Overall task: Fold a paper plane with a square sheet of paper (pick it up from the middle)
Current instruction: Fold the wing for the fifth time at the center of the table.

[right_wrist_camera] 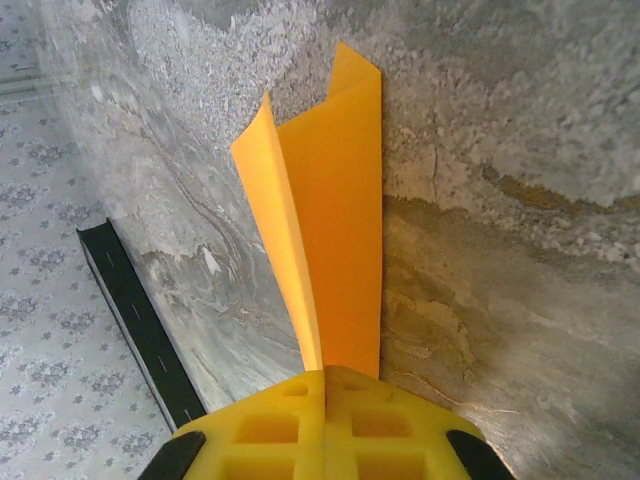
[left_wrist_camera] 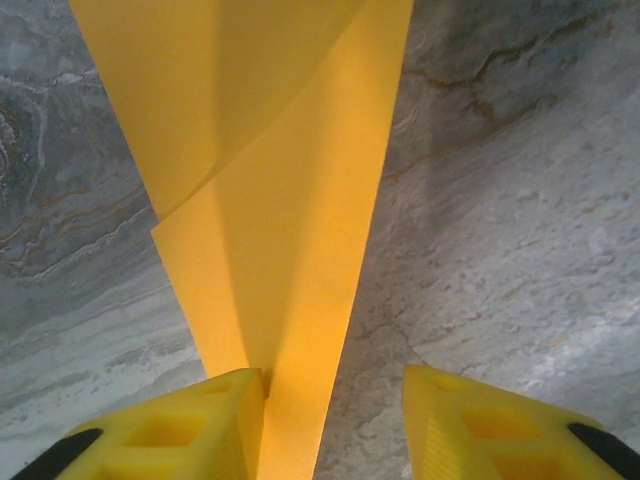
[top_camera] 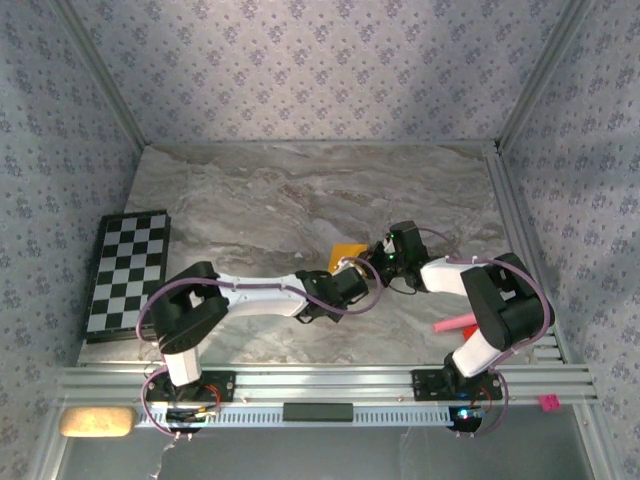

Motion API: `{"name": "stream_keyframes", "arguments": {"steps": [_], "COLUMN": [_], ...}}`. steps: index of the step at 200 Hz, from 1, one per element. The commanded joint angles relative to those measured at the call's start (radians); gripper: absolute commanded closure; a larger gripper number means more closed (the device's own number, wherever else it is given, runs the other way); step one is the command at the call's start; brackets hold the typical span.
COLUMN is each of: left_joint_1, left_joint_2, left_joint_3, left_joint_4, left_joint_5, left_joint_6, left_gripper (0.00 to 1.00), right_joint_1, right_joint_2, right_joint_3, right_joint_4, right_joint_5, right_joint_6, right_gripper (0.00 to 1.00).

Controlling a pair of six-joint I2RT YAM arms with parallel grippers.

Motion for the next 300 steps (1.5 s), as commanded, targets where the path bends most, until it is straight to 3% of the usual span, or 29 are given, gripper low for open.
{"name": "stream_keyframes", "arguments": {"steps": [1,53,167,211,251,268,300], "left_joint_1": [-0.010,-0.017,-0.017,-0.017,-0.017,-0.018,-0.014], "left_joint_2": [0.017,0.019,0.030,0.032,0.032,0.032,0.033], "left_joint_3": [0.034,0.036,0.037,0.039,0.040,0.037,0.034], "left_joint_4": [-0.045,-0.051,-0.067,-0.061,-0.058,-0.053,-0.043], "left_joint_5": [-0.059,-0.078,-0.086,-0.083,-0.080,-0.074,-0.055], "left_joint_6": [0.010,0.005,0.005,0.008,0.008,0.003,-0.011], "left_gripper": [0.62,0.72,0.73,0.86,0.89,0.91,0.96], "right_joint_1": [0.005,0.005,0.004,0.004,0.004,0.004,-0.007], "right_joint_2": [-0.028,-0.028,-0.024,-0.026,-0.026,-0.026,-0.065], "right_joint_3": [-0.002,-0.001,0.001,0.000,-0.003,-0.002,0.006], "right_joint_4": [0.000,-0.010,-0.016,-0.018,-0.023,-0.031,-0.119], "right_joint_5": [0.008,0.009,0.011,0.012,0.011,0.009,0.033], "right_joint_6": [0.024,0.021,0.019,0.016,0.012,0.002,-0.074], "right_gripper": [0.99,0.99,0.99,0.99,0.99,0.96,0.81]}}
